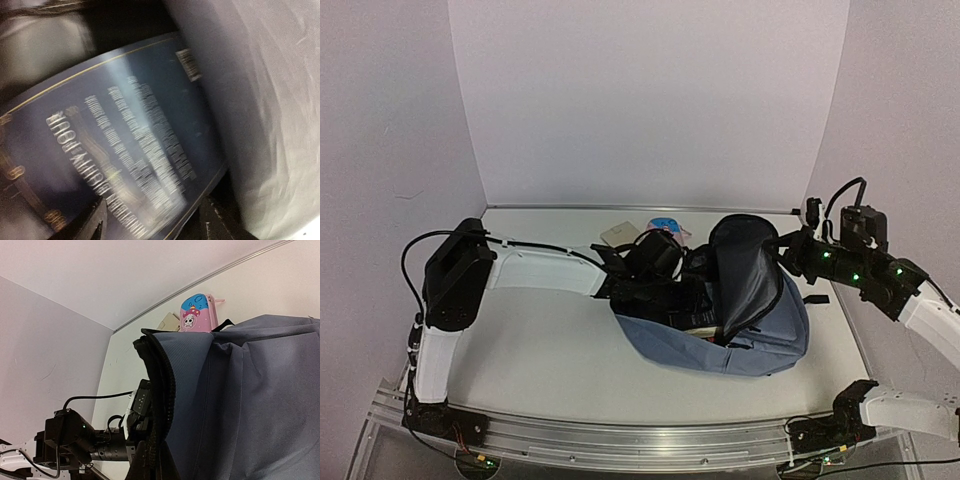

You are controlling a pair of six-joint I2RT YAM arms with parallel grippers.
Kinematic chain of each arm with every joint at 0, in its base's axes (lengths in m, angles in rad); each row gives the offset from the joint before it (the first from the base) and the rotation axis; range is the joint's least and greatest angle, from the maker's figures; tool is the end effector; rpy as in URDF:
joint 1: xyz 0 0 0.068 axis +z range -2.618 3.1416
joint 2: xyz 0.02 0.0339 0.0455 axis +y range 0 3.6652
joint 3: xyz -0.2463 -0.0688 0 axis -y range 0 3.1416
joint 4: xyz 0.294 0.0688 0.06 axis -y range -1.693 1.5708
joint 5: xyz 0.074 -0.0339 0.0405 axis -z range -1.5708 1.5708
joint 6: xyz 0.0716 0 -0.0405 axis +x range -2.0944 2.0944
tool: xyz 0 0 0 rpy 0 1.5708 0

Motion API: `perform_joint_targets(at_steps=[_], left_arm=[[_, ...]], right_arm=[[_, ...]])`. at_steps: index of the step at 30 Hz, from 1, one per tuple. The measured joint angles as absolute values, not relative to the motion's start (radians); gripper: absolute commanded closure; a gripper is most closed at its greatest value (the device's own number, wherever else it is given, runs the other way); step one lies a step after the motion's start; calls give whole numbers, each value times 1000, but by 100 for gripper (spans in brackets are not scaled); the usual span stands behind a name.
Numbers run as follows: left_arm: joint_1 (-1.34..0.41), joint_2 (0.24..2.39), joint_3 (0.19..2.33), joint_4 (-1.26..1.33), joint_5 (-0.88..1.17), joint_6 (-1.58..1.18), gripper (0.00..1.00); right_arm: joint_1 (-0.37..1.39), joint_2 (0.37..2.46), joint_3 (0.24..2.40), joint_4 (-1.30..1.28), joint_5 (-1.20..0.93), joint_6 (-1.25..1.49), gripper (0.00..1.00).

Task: Pack the student bag
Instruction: Place the book in the student bag.

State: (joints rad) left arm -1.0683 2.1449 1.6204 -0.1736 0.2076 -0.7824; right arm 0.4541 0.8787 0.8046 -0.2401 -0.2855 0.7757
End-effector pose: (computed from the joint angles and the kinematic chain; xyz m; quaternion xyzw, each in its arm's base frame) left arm 0.2513 -0.4879 0.1324 0.1718 0.8860 -0.3923 0.1779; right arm 0.2573 0.1480 0.2971 0.0457 0.8039 0.4296 0.4088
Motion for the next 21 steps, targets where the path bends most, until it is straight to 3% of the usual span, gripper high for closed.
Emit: perform_joint_targets(at_steps=[7,21], left_arm=[[-1058,2039,1547,-264,106,-783,21],[-1044,2069,1543,-312,142,-793,23]], right_arm=[[454,879,802,-240,-286,776,100],[454,870,800,-240,-286,779,100]])
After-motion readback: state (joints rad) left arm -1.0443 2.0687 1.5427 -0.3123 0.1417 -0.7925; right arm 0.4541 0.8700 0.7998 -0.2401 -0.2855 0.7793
